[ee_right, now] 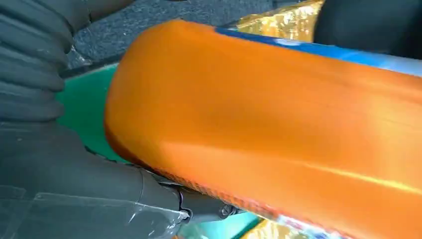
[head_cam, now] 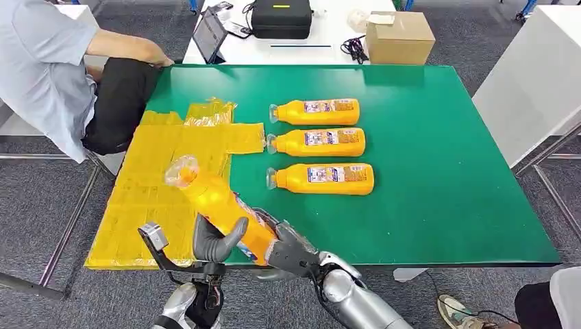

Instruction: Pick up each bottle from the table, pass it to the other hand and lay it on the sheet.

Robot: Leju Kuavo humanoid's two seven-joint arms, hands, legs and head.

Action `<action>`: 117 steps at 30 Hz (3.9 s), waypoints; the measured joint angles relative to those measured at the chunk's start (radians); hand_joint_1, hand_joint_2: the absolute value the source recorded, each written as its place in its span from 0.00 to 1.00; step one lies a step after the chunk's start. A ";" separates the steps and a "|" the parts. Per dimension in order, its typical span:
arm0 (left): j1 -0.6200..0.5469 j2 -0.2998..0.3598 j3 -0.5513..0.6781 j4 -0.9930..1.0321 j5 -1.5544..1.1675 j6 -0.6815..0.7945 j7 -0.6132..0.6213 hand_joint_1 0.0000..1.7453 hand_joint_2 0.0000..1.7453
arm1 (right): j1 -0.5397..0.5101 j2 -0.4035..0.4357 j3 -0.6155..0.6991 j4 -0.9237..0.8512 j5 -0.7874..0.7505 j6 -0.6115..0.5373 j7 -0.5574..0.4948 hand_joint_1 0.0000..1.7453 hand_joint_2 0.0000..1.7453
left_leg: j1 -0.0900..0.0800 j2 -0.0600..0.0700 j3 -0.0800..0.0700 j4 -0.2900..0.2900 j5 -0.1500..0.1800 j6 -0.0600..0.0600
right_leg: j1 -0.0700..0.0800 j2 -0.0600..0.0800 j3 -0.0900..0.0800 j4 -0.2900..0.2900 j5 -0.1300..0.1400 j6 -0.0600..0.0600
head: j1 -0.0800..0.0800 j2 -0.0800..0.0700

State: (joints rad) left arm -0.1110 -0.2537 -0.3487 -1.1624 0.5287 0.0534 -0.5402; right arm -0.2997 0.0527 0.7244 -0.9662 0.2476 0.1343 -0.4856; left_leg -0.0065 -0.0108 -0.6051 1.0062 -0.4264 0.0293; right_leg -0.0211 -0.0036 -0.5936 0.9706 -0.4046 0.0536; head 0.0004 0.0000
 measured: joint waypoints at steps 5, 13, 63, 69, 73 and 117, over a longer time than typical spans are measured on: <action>0.010 0.000 0.003 -0.024 -0.018 0.027 0.008 1.00 1.00 | 0.018 0.008 -0.012 0.030 0.003 -0.027 0.001 0.00 1.00 | 0.000 0.000 0.000 0.000 0.000 0.000 | 0.000 0.000 0.000 0.000 0.000 0.000 | 0.000 0.000; 0.011 0.006 0.019 -0.061 -0.123 0.124 0.001 1.00 1.00 | 0.051 0.014 -0.045 0.052 0.014 -0.079 0.001 0.00 1.00 | 0.000 0.000 0.000 0.000 0.000 0.000 | 0.000 0.000 0.000 0.000 0.000 0.000 | 0.000 0.000; -0.441 0.214 0.195 0.656 -1.896 0.541 0.343 1.00 1.00 | 0.122 0.090 -0.243 0.094 0.054 -0.120 -0.068 0.00 1.00 | 0.001 -0.004 0.003 0.000 0.002 0.001 | 0.000 -0.002 0.005 0.000 0.000 -0.001 | 0.000 0.000; -0.453 0.216 0.192 0.665 -1.730 0.419 0.162 1.00 1.00 | 0.120 0.097 -0.245 0.102 0.039 -0.079 -0.072 0.00 1.00 | 0.000 -0.005 0.008 0.000 0.003 0.001 | 0.000 -0.002 0.010 0.000 0.000 0.000 | 0.000 0.000; -0.455 0.216 0.174 0.665 -1.719 0.403 0.140 1.00 1.00 | 0.114 0.106 -0.245 0.110 0.037 -0.071 -0.076 0.00 1.00 | 0.000 -0.005 0.009 0.000 0.003 0.001 | 0.000 -0.003 0.011 0.000 0.000 -0.001 | 0.000 0.000; -0.547 0.229 -0.008 0.737 -1.691 0.153 0.314 0.00 1.00 | 0.060 0.123 -0.267 0.192 0.039 -0.063 -0.084 0.00 1.00 | 0.000 -0.008 0.020 -0.001 0.005 0.000 | 0.000 -0.004 0.022 0.000 0.001 -0.001 | 0.000 0.000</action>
State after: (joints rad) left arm -0.6580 -0.0244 -0.3563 -0.4253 -1.1620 0.2065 -0.2259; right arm -0.2398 0.1759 0.4570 -0.7740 0.2869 0.0713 -0.5695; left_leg -0.0063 -0.0183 -0.5854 1.0049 -0.4219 0.0288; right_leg -0.0212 -0.0079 -0.5719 0.9707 -0.4041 0.0525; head 0.0008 0.0000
